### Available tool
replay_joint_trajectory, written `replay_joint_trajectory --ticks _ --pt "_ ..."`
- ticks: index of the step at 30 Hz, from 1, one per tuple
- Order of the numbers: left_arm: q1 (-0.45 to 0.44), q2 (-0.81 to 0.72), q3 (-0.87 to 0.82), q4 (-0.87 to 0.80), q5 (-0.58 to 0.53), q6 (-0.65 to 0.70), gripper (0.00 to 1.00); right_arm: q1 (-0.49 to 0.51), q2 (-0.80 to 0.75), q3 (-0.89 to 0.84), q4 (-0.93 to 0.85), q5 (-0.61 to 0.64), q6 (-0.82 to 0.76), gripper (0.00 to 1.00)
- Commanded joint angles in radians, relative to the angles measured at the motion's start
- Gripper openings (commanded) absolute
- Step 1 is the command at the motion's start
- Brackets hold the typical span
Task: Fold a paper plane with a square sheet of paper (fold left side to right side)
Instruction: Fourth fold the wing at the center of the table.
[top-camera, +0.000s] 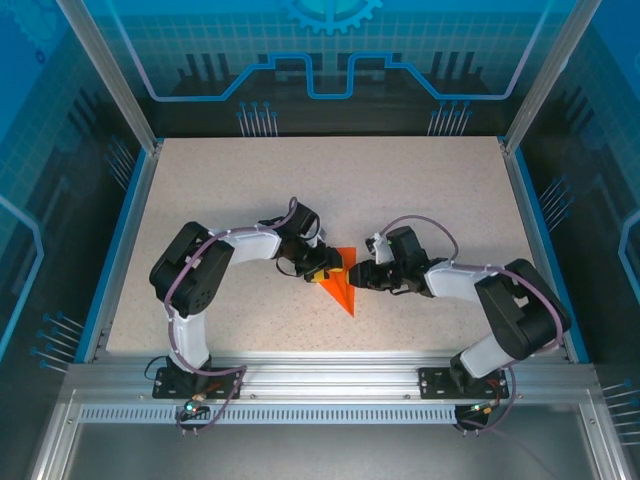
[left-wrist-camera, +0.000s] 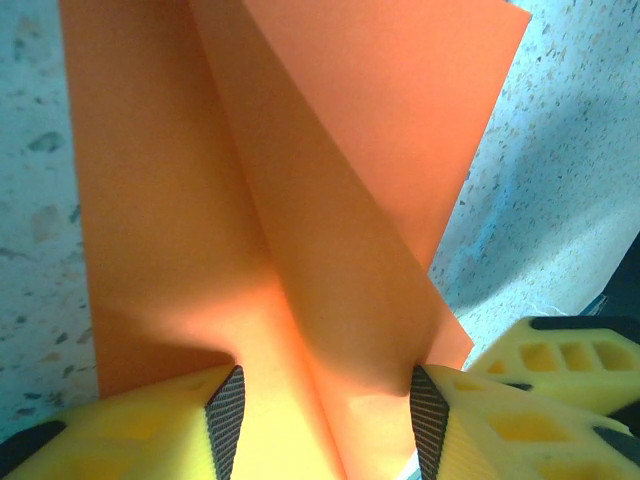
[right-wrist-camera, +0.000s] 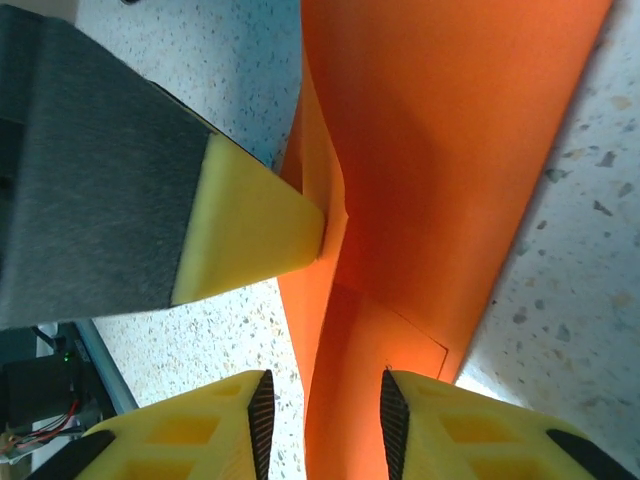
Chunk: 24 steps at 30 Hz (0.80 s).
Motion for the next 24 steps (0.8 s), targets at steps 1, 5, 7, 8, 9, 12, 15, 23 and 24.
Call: replay_joint_trajectory --ticks 1,5,7,8,9,12,15,23,24 --pt "-0.007 0.04 0.0 -0.048 -0.032 -0.009 0.51 -0.012 0.053 0.041 0.075 -0.072 0.036 0.34" --pt "-0.007 0.038 0.0 -0.047 -0.03 -0.008 0.51 -0.011 0.096 0.053 0.11 -0.086 0.046 0.31" --pt "-0.007 0.038 0.0 -0.045 -0.03 -0.01 0.51 -0.011 0.11 0.055 0.109 -0.086 0.045 0.28" --pt "-0.007 0.039 -0.002 -0.046 -0.031 -0.009 0.51 -0.011 0.113 0.057 0.105 -0.082 0.044 0.27" --pt "-0.007 0.038 -0.002 -0.046 -0.032 -0.009 0.51 -0.011 0.117 0.056 0.101 -0.079 0.041 0.25" --pt "-0.007 0.038 -0.002 -0.045 -0.032 -0.009 0.51 -0.011 0.119 0.057 0.089 -0.062 0.026 0.2" --pt "-0.006 0.038 -0.002 -0.048 -0.031 -0.008 0.51 -0.012 0.117 0.06 0.025 -0.039 0.003 0.15" --pt "-0.007 0.038 -0.003 -0.049 -0.03 -0.007 0.51 -0.012 0.112 0.08 -0.086 0.044 -0.051 0.12" --pt "-0.007 0.036 -0.002 -0.05 -0.029 -0.007 0.51 -0.013 0.112 0.082 -0.095 0.053 -0.055 0.12"
